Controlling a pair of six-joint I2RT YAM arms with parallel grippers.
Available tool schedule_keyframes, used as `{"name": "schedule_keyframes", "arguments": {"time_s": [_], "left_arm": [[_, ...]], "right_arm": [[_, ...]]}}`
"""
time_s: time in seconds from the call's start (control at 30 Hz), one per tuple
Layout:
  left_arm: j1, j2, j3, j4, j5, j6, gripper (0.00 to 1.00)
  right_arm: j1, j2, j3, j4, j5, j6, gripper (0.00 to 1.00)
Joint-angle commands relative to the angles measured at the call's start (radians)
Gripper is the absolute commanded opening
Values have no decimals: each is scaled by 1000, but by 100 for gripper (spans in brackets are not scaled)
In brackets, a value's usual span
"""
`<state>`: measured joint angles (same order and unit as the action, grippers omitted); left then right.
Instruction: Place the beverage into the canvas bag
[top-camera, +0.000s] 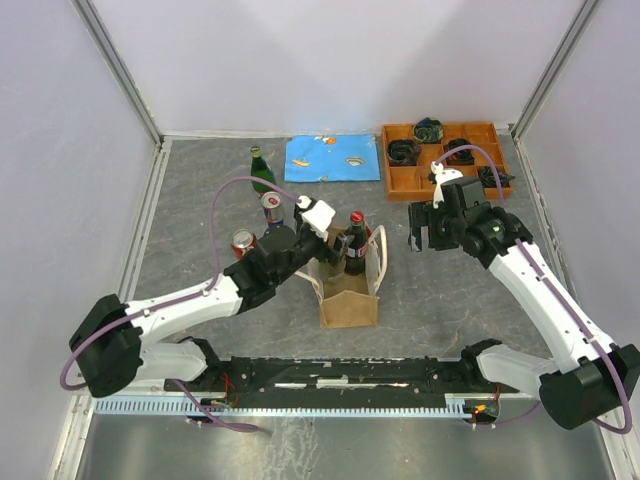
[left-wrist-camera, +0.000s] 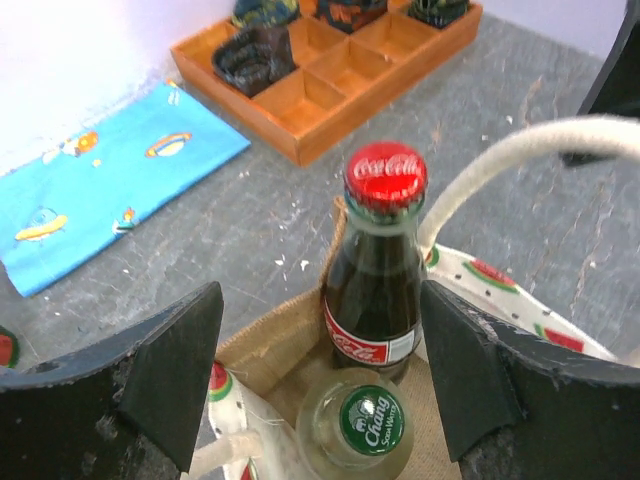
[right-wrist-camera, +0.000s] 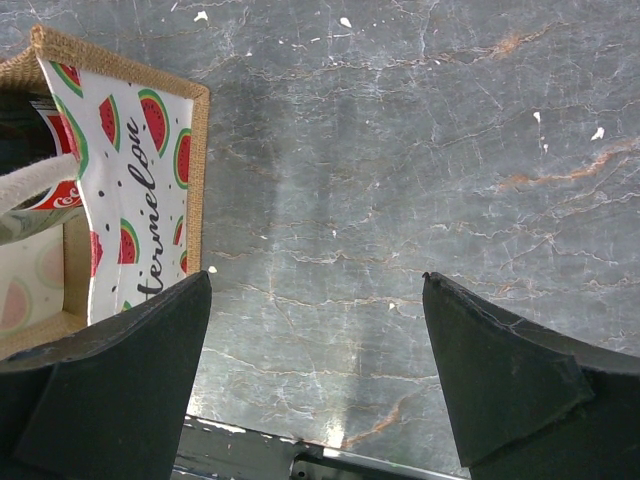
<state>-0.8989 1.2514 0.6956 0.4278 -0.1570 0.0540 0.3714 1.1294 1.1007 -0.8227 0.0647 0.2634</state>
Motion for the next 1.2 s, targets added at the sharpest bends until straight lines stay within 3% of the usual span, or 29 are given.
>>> {"name": "schedule_keyframes", "arguments": {"time_s": [0.0,0.2,0.37,0.57,1.17], "left_arm": [[4,-94,75,-22,-72,-54,86],[63,-180,152,-86,-212,-53,85],[260,-130,226,-187,-189,-153,85],[467,31,232,-150,-144,-215,86],[594,383,281,69,-176,-165,92]], "right_arm": [[3,4,10,42,-9,-6,94],[3,5,6,50,-11,-6,94],[2,9,-4,65,-23,0,94],[2,19,-6,73,-40,10,94],[3,1,-28,71,-31,23,94]]}}
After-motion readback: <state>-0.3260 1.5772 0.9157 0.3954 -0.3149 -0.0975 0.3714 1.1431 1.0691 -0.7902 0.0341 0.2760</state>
